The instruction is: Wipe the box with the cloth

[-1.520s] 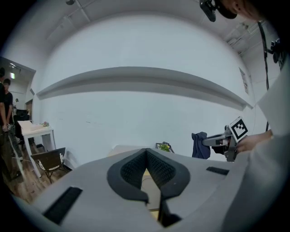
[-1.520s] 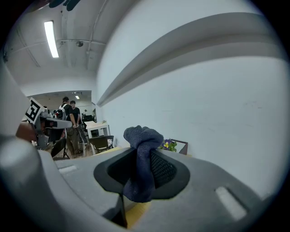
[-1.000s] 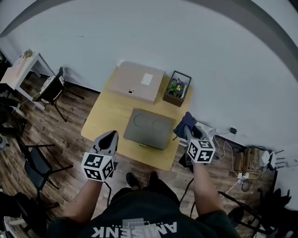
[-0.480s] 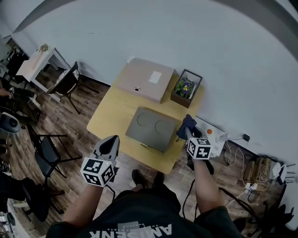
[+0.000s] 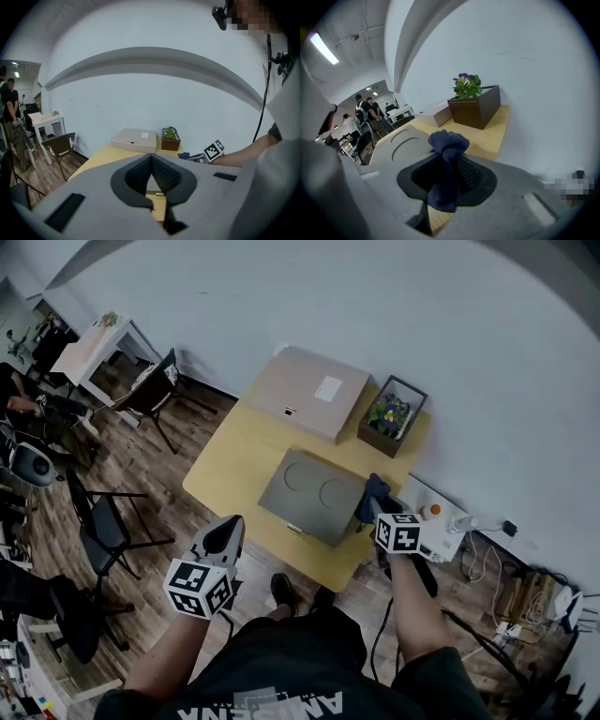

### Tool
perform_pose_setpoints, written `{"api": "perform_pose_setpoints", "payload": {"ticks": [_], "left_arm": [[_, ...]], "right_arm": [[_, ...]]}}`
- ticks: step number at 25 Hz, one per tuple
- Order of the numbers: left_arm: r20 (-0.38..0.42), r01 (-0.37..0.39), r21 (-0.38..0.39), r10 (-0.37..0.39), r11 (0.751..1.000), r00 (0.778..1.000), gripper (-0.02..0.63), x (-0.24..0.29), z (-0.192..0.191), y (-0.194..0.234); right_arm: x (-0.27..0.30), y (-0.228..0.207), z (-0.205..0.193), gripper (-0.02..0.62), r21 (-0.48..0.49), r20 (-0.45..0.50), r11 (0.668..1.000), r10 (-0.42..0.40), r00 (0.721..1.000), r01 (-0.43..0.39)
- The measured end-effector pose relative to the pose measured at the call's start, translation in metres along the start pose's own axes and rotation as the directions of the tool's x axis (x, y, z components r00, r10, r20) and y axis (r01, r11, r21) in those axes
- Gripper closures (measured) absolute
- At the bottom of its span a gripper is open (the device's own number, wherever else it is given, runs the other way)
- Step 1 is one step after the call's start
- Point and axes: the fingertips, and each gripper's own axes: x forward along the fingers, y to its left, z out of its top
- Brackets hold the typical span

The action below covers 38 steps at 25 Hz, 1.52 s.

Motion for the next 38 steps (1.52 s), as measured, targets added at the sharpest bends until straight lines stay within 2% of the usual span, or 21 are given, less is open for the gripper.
{"api": "perform_pose_setpoints", "payload": {"ticks": [7, 21, 28, 38], "left_arm": [[-0.019, -0.008, -0.002, 0.008, 1.000, 1.000, 0.604, 0.000, -0.007, -0.001], [-0.044, 0.030, 0.018, -0.029, 0.999, 0.999, 0.604, 0.002, -0.014, -0.010], [-0.039, 0.081, 0.040, -0.080, 0.996, 0.996, 0.604, 0.005, -0.012, -0.007], [-0.029, 0.204, 0.075, -0.203, 0.976, 0.979, 0.604, 0.002, -0.011, 0.026]], "right_arm": [[0.013, 0.008, -0.012, 0.495, 0.006, -0.046, 1.000, 0.019, 0.999, -0.019], [0.005, 0.025, -0.022, 0.495, 0.017, -0.040, 0.998, 0.061, 0.997, -0.060], [-0.008, 0.046, -0.040, 0.495, 0.013, -0.054, 0.997, 0.075, 0.996, -0.075], [-0.027, 0.078, -0.071, 0.495, 0.020, -0.079, 1.000, -0.015, 0.997, 0.016]]}}
